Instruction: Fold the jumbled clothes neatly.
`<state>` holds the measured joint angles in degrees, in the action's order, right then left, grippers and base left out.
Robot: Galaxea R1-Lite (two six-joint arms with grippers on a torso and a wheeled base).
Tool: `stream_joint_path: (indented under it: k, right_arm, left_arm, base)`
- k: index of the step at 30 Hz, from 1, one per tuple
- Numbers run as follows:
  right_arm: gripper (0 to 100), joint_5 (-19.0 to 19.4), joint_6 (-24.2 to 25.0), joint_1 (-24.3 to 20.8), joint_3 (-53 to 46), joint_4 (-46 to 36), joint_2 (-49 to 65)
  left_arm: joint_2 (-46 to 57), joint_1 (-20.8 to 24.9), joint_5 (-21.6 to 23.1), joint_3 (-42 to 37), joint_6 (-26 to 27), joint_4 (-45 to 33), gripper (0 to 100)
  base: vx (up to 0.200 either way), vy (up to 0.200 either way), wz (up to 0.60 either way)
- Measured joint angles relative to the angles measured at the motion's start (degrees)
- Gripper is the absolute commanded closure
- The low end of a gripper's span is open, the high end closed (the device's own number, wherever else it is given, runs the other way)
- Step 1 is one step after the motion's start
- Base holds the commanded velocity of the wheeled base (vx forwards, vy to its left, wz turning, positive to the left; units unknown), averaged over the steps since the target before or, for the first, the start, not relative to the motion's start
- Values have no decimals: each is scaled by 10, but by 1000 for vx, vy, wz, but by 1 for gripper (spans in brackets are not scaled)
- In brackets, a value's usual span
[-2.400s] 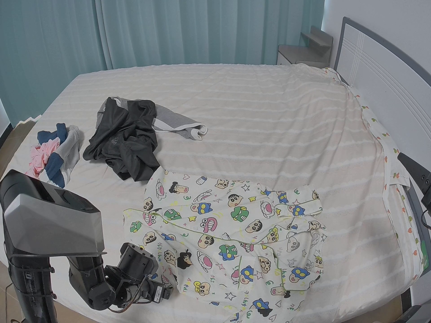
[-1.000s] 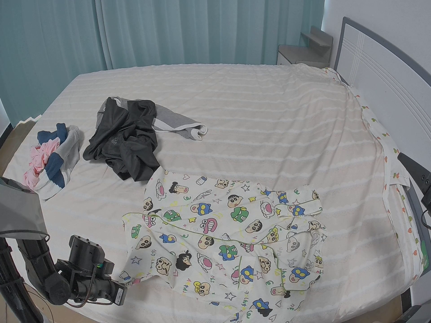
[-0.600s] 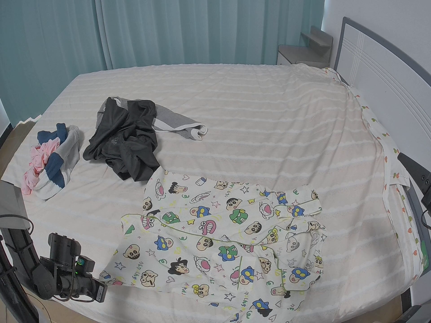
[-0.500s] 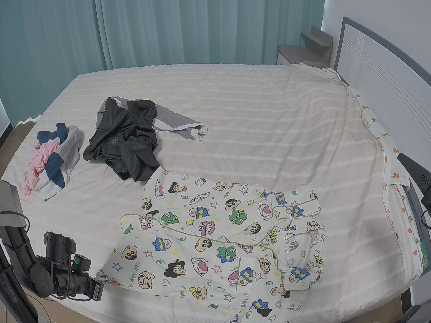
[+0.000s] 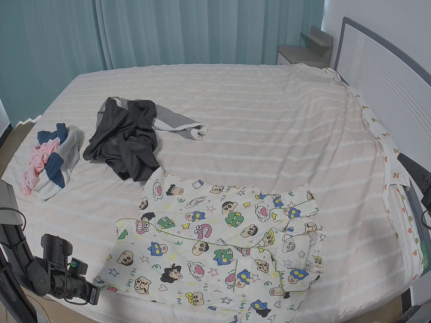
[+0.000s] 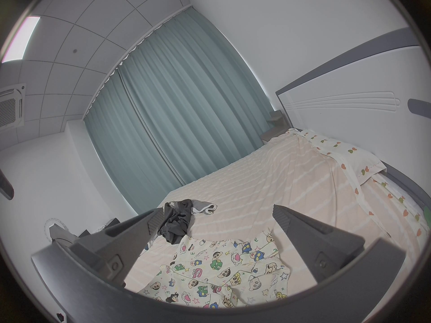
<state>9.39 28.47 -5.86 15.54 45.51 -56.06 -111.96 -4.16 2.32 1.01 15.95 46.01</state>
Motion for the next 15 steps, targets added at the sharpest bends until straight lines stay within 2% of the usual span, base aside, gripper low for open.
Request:
stream_joint_path:
  k: [1, 5, 8, 15]
  right_arm:
    - [0, 0, 0, 0, 0, 0, 0]
    - [0, 0, 0, 0, 0, 0, 0]
    - [0, -1, 0, 0, 0, 0, 0]
    - [0, 0, 0, 0, -1, -15, -3]
  left_arm:
    - [0, 0, 0, 0, -1, -1, 0]
    - [-2, 0, 6, 0, -7, 1, 0]
    - [-4, 1, 40, 0, -20, 5, 0]
    - [17, 0, 88, 0, -97, 15, 0]
  base:
    - [0, 0, 0]
    - [0, 0, 0]
    - [0, 0, 0]
    - [0, 0, 0]
